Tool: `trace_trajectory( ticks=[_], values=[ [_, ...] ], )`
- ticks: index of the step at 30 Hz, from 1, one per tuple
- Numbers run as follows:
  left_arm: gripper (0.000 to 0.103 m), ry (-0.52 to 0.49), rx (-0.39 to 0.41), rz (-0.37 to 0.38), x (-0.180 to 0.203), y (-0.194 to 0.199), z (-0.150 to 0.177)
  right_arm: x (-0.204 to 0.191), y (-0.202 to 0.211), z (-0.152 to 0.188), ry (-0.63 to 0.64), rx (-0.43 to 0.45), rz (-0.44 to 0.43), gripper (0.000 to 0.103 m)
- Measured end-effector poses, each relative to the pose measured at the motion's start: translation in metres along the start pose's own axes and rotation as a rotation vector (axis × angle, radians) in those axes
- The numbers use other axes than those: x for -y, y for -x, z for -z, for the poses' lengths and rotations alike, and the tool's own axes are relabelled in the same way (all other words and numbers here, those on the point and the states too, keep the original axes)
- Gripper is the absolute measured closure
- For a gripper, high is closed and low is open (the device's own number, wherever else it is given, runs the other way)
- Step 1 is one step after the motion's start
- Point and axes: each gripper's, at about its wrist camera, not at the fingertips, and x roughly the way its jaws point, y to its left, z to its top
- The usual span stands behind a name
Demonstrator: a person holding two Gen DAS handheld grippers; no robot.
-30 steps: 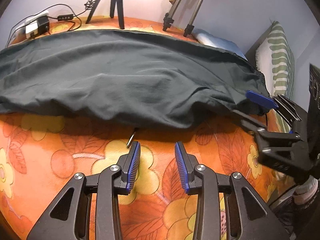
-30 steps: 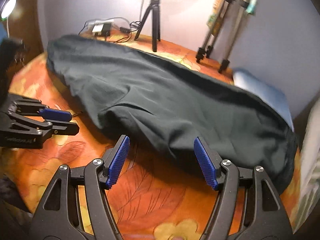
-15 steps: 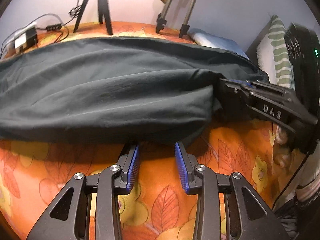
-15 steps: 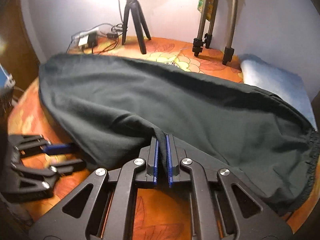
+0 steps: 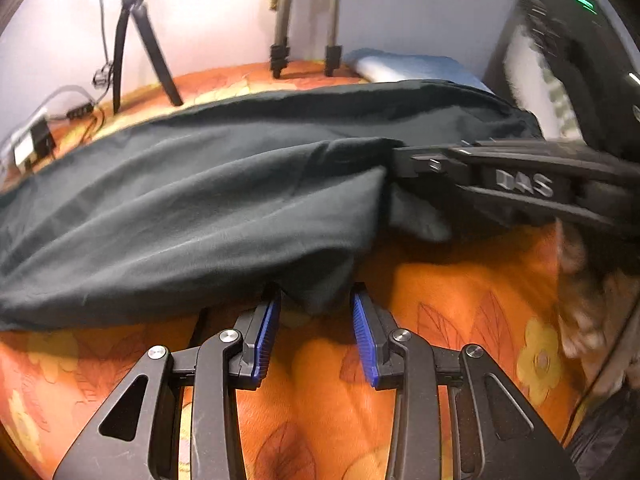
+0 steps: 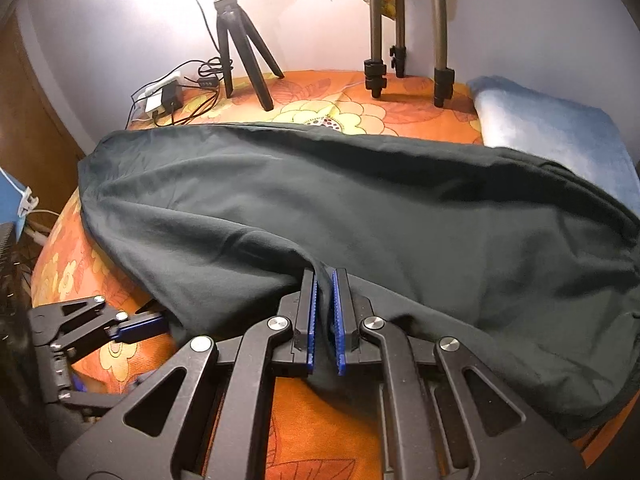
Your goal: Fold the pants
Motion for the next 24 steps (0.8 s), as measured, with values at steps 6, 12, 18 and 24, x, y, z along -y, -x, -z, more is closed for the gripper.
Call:
trace_trajectory(
  ticks=[6, 12, 18, 24],
  values=[
    [0.097, 0.050, 0.031, 0.011, -0.004, -0.002, -0.009, 0.007, 0.004, 0.001, -0.036, 0.003, -0.009, 0.095],
    [0.099, 0.062, 0.058, 0.110, -0.009, 0.030, -0.006, 0.031, 0.049, 0.008, -0.093, 0.089, 0.032, 0.043],
    [0.101, 0.105, 0.051, 0.221, -0.019, 0.052, 0.005, 0.082, 0.114, 0.042, -0.265, 0.180, 0.210, 0.027],
    [0.101, 0.038, 0.006, 0.263, -0.003, 0.056, 0.026, 0.153, 0.144, 0.086, -0.523, 0.191, 0.378, 0.020]
  ],
)
